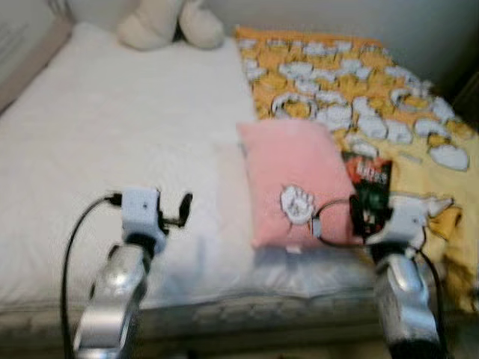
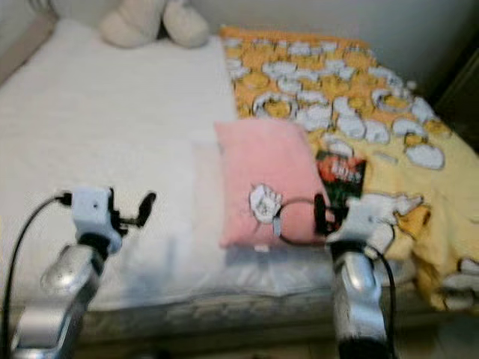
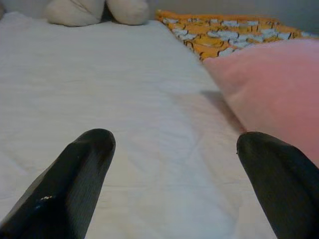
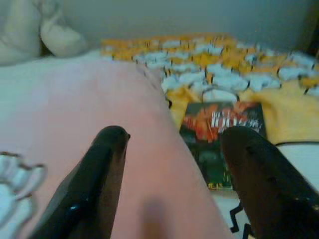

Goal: Clean up the room

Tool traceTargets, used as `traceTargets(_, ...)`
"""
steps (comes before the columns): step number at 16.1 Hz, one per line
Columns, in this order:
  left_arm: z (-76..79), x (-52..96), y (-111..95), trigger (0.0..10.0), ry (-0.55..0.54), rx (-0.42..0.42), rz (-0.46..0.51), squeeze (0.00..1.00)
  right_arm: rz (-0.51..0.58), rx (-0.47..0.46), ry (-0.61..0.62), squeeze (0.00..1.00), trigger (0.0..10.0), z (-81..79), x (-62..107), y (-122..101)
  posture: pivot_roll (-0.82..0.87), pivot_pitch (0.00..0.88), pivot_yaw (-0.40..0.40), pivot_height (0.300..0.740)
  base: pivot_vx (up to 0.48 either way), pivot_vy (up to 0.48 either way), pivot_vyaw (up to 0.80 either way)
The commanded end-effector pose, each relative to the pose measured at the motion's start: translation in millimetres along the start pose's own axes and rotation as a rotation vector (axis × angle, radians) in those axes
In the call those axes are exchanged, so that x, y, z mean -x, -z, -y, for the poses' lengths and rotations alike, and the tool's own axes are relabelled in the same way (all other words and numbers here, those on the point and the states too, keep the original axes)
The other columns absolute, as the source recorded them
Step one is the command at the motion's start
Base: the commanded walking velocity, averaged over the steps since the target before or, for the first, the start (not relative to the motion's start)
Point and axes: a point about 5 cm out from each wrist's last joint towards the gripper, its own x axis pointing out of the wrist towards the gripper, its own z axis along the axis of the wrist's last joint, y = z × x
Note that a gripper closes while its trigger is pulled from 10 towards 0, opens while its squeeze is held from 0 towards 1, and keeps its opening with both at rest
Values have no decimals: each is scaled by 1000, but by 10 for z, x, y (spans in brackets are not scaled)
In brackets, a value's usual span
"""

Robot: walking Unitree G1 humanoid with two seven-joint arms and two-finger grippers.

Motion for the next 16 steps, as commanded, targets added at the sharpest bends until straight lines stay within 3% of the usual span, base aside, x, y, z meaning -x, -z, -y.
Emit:
traceTargets(1,-1,2,-10,10000,-38,-11,6,0,-25,-5,-6,1000,10000,-95,126,40,31,0,-73,719,0,0,0)
traceTargets(4,43,0,2,10000,-24,6,2,0,3,-7,19,1000,10000,-85,115,-47,21,0,-69,719,0,0,0)
traceTargets(6,-104,60,-15,10000,-145,12,29,0,19,-15,19,1000,10000,-89,131,-99,18,0,-67,719,0,0,0)
traceTargets(9,-133,170,-28,10000,-128,-141,76,0,8,-12,-23,1000,10000,-210,259,-64,24,0,-65,719,0,0,0)
traceTargets(10,-92,149,-53,10000,-103,-120,88,1000,-2,-21,-26,1000,10000,-239,253,-51,26,0,-64,719,0,0,0)
traceTargets(16,26,113,-92,10000,-59,-177,115,1000,-30,-16,-59,1000,10000,-313,173,-60,19,0,-53,719,0,0,0)
